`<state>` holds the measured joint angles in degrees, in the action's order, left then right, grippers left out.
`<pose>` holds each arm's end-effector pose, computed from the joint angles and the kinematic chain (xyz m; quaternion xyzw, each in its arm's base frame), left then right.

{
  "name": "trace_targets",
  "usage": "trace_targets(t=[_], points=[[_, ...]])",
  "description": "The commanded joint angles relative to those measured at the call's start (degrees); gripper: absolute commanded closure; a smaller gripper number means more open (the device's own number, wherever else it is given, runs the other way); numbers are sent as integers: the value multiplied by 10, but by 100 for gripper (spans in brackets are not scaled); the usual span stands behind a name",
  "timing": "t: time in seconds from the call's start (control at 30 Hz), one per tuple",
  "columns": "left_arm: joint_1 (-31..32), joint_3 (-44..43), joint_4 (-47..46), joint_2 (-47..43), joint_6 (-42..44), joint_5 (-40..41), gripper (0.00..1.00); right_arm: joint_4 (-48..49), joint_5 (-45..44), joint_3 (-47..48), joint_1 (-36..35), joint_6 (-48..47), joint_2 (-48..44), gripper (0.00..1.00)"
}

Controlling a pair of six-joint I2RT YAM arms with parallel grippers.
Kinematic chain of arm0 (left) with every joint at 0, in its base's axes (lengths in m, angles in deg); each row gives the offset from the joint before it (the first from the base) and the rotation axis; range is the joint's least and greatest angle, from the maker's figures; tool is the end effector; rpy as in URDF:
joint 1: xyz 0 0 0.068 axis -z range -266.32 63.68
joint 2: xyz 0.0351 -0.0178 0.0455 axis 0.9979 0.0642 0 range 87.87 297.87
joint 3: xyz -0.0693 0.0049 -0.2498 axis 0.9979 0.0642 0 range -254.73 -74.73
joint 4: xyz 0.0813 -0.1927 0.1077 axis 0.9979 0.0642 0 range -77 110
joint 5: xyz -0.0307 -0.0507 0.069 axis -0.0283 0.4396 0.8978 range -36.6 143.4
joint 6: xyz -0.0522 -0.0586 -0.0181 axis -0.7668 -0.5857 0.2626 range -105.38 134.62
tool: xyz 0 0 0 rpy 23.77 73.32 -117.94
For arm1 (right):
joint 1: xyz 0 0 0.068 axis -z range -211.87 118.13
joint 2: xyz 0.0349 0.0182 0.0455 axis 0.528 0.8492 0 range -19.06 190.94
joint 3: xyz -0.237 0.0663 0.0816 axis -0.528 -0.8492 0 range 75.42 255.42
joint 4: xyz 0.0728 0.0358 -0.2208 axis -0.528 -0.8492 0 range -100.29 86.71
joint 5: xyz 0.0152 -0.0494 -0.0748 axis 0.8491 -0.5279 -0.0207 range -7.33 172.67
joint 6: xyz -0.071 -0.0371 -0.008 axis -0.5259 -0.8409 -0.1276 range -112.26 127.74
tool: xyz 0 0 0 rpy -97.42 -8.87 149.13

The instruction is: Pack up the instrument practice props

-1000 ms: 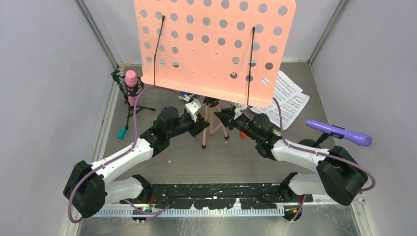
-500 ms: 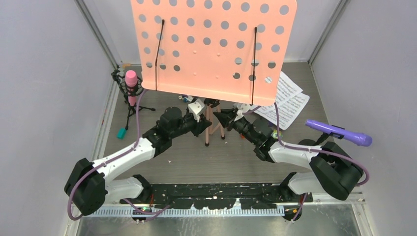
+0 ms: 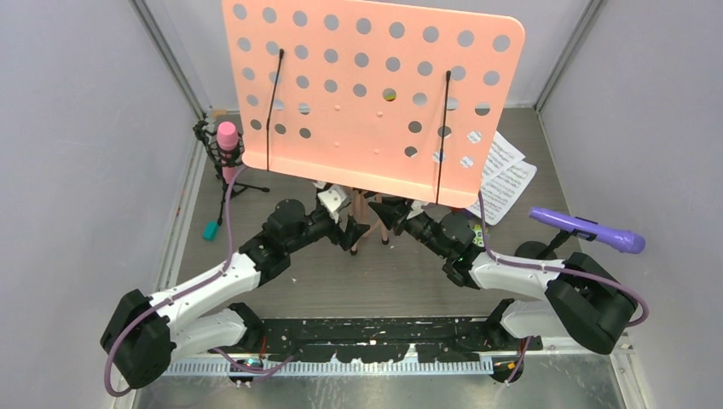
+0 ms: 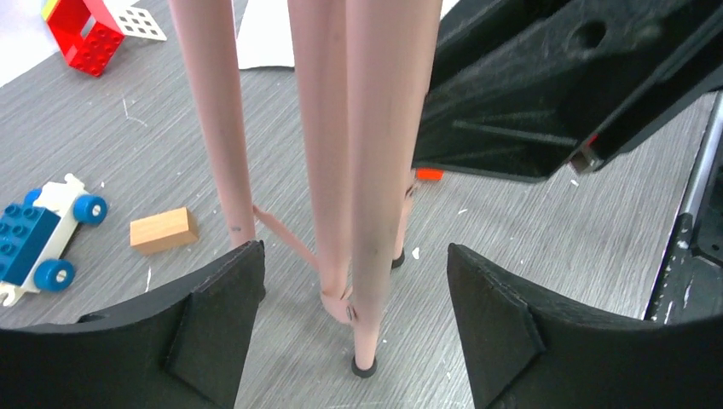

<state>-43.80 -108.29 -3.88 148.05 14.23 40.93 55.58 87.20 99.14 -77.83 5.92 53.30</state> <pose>0.1788 -0.1844 0.2628 0.3386 0.6841 -0.3116 0.5659 0.1863 0.2004 0.2541 -0.2873 0.5735 0.3115 0.7011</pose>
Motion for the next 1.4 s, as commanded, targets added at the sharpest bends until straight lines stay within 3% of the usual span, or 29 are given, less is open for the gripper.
trace_targets(t=[0.0,0.1,0.2,0.43,0.57,0.83,1.23,1.37], points=[[2,38,-55,-30,17,17,17,27,5,0,-4,21,-25,99],[1,72,-93,-39,9,31,7,19,-2,-3,-4,21,-31,99],[1,109,-141,-30,8,26,5,3,4,-1,-1,21,-42,99],[-10,182,-323,4,19,10,0,-54,144,25,43,58,-50,99],[-31,171,-329,19,32,-2,0,-58,183,28,72,78,-46,99],[-76,91,-322,77,65,-112,0,-95,220,55,101,90,-44,99],[-90,22,-427,227,40,-279,0,-111,257,69,102,88,-35,99],[-91,2,-466,272,8,-302,0,-111,267,70,102,87,-30,99]])
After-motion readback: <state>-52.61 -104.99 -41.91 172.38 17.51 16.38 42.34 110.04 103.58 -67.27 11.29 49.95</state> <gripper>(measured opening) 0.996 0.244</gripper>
